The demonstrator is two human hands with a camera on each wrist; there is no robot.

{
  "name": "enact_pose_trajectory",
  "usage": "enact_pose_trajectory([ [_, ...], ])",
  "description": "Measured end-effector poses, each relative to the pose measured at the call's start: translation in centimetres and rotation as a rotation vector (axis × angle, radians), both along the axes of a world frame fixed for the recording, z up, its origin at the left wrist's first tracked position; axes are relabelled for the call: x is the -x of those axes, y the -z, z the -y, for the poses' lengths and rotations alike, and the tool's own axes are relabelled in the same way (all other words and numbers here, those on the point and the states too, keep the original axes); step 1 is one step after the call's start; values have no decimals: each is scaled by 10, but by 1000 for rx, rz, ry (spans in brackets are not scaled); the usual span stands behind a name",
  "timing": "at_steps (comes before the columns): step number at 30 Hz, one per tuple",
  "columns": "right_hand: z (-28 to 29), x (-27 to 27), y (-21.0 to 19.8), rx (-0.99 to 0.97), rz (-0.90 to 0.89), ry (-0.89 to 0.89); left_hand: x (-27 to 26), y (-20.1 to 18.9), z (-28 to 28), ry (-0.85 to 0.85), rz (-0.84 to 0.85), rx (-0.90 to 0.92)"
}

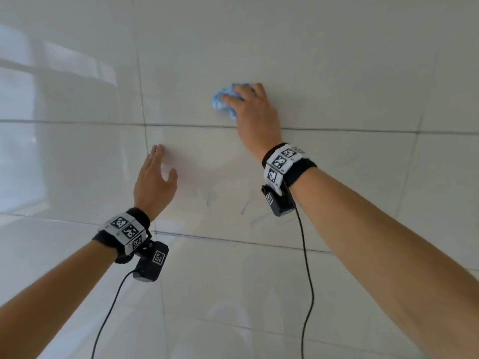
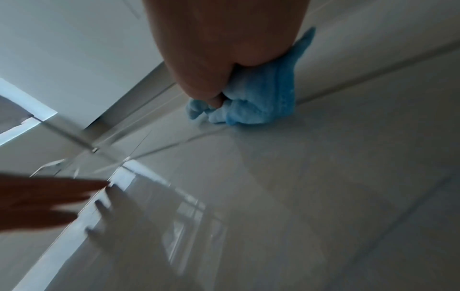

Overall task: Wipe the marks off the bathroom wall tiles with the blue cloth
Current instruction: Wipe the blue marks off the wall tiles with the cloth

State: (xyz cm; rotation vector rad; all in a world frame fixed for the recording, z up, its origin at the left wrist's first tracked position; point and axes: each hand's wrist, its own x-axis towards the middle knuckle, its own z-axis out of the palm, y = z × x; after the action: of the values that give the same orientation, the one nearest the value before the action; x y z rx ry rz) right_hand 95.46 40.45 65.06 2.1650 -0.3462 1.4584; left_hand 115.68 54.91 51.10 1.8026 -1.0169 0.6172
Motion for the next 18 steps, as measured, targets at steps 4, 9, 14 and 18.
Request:
enact_pose_trajectory([
  [4, -19, -56, 59, 229, -293, -74, -33, 23, -20, -19, -85, -56],
  [9, -46, -100, 38, 343, -351, 44, -59, 45, -38, 1, -98, -101],
  [14, -73, -142, -4, 132, -251, 19, -78, 60, -46, 4, 49, -159],
  [18, -70, -175, 66, 187, -308, -81, -89, 61, -56, 2, 58, -211],
])
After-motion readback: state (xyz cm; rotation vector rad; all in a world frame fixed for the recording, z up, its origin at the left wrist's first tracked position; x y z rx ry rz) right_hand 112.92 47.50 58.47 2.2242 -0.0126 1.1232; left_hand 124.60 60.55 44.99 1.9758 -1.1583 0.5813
